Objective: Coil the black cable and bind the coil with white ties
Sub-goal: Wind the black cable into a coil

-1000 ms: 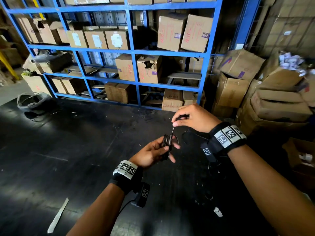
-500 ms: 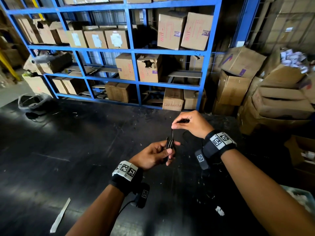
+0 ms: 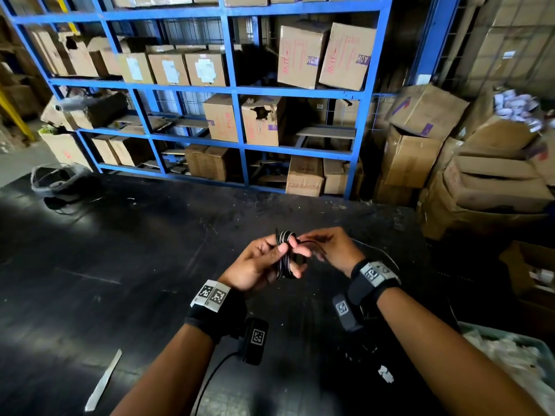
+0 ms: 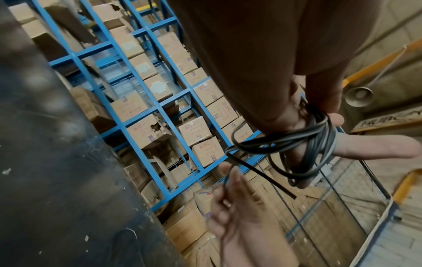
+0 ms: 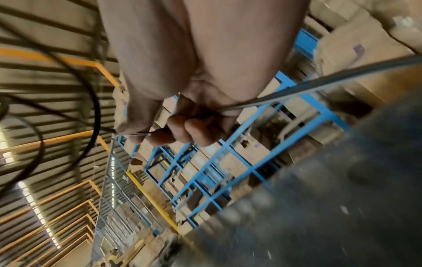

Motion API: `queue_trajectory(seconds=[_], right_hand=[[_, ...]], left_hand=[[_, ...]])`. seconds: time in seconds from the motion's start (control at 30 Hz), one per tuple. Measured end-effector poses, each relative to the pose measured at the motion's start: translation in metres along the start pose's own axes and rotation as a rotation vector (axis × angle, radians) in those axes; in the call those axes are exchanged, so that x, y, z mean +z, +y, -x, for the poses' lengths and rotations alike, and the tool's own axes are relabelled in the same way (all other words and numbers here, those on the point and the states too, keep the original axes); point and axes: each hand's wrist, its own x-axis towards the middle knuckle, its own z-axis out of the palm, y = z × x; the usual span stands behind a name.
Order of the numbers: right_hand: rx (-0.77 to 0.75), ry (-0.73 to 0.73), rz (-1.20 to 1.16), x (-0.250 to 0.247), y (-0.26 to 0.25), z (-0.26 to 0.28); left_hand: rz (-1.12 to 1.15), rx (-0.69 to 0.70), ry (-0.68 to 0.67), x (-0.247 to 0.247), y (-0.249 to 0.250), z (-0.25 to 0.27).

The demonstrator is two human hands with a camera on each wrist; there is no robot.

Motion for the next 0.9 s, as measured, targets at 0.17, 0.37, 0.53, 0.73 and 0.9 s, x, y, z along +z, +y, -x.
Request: queue_trajectory(seconds=[0.17, 0.37, 0.53, 0.73, 0.9], right_hand=[[0.134, -0.107, -0.056, 0.053, 0.036, 0.044], [-0.027, -0.345, 0.415, 0.071, 0.006, 0.088], [-0.198, -0.297, 0.684, 0.025, -0.046, 0.095], [-0.232, -0.341, 0.715, -0.013, -0.096, 0.069], [-0.251, -0.369, 0.669, -0.008, -0.097, 0.068]], left_hand=[[0.102, 0.074, 0.056, -0.007, 0.004, -0.005], [-0.036, 0.050, 0.250, -0.029, -0.004, -0.001], [-0.128, -0.001, 0.256, -0.041, -0.015, 0.007], [-0.098, -0.036, 0.156, -0.024, -0.022, -0.001], [-0.289, -0.052, 0.099, -0.016, -0.014, -0.005]])
